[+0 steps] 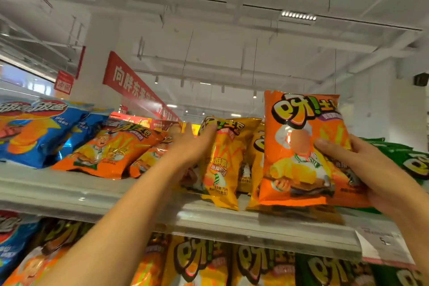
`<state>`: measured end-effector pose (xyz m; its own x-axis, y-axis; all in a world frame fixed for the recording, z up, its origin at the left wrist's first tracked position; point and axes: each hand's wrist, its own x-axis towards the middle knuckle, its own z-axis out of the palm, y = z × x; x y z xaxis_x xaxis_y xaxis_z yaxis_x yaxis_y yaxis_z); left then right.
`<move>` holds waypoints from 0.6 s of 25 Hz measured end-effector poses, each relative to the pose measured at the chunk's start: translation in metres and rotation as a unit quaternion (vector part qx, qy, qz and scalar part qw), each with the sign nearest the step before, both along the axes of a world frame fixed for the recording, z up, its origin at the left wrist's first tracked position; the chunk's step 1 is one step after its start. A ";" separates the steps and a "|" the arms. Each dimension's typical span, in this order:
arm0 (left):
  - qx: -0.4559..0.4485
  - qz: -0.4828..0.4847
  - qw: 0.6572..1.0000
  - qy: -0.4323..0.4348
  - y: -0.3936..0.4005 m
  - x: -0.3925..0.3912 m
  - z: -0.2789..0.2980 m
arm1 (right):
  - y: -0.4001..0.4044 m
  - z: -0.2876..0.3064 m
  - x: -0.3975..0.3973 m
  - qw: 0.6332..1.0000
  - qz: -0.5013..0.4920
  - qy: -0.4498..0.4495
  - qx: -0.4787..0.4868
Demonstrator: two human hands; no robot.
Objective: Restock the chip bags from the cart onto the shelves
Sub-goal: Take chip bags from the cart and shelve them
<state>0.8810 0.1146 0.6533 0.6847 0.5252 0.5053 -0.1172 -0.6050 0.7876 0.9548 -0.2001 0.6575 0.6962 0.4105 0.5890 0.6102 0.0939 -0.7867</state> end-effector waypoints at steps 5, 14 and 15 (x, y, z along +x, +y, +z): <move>-0.039 -0.123 0.989 0.078 0.032 -0.014 -0.014 | 0.001 -0.002 -0.004 1.000 0.008 0.006 -0.001; 0.050 -0.003 0.997 0.063 0.005 -0.007 -0.013 | 0.031 0.003 -0.024 0.999 0.032 0.030 0.015; 0.031 -0.027 0.998 0.057 0.001 -0.010 -0.015 | 0.038 0.003 -0.028 0.999 0.040 0.032 0.014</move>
<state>0.8712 0.1161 0.6386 0.7655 0.4570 0.4530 -0.0629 -0.6475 0.7595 0.9266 -0.1622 0.6607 0.6987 0.4496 0.5565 0.5482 0.1633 -0.8202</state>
